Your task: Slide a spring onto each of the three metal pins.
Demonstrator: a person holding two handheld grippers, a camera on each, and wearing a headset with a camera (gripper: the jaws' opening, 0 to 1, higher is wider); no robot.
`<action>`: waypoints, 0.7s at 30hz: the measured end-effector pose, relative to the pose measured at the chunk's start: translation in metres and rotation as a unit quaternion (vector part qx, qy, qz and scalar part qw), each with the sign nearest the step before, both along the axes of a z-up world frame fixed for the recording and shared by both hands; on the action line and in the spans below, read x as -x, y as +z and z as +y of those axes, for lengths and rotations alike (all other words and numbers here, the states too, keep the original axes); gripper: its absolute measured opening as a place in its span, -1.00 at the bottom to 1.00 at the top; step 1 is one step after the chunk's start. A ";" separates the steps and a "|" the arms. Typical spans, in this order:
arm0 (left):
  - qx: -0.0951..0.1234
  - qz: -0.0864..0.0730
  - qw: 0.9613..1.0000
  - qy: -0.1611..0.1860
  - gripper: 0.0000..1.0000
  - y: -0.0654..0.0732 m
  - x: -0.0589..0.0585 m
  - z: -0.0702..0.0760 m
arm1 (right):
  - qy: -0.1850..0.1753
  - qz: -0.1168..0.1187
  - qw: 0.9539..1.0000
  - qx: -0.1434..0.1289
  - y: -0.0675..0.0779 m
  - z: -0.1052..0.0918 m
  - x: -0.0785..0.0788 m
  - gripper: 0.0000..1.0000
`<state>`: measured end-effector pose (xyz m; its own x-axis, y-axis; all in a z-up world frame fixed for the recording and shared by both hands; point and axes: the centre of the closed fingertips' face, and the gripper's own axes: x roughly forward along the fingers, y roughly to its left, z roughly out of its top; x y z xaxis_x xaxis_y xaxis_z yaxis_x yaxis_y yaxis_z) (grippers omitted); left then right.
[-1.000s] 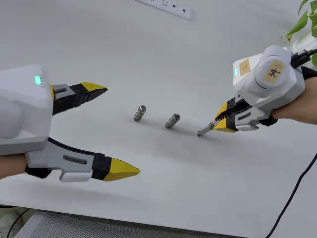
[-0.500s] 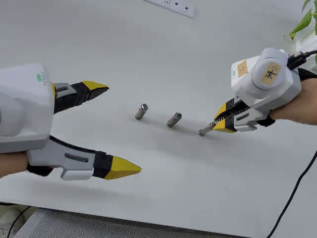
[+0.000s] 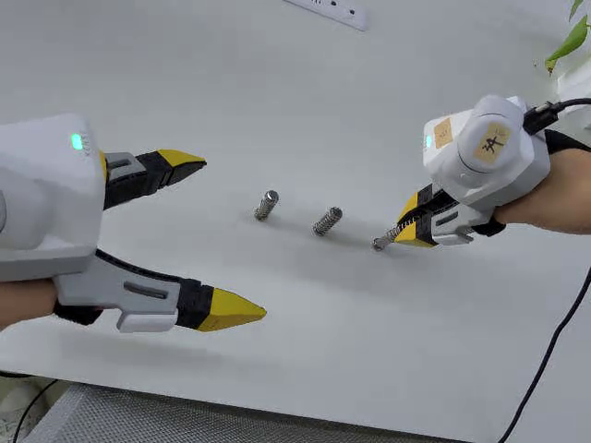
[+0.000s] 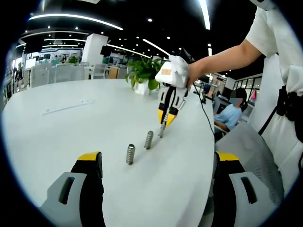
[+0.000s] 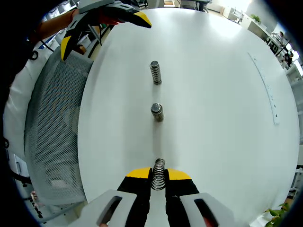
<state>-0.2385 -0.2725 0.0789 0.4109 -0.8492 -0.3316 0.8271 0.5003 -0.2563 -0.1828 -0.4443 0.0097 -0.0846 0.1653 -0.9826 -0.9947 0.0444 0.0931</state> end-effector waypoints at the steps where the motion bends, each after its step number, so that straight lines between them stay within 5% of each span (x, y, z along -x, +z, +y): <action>1: 0.000 0.000 1.000 0.000 0.94 0.000 0.000 0.000 | 0.002 -0.001 1.000 0.003 -0.001 -0.001 0.000 -0.85; 21: 0.003 0.003 1.000 0.001 0.93 -0.002 0.002 -0.001 | 0.024 -0.007 1.000 0.018 -0.027 -0.003 -0.001 -0.84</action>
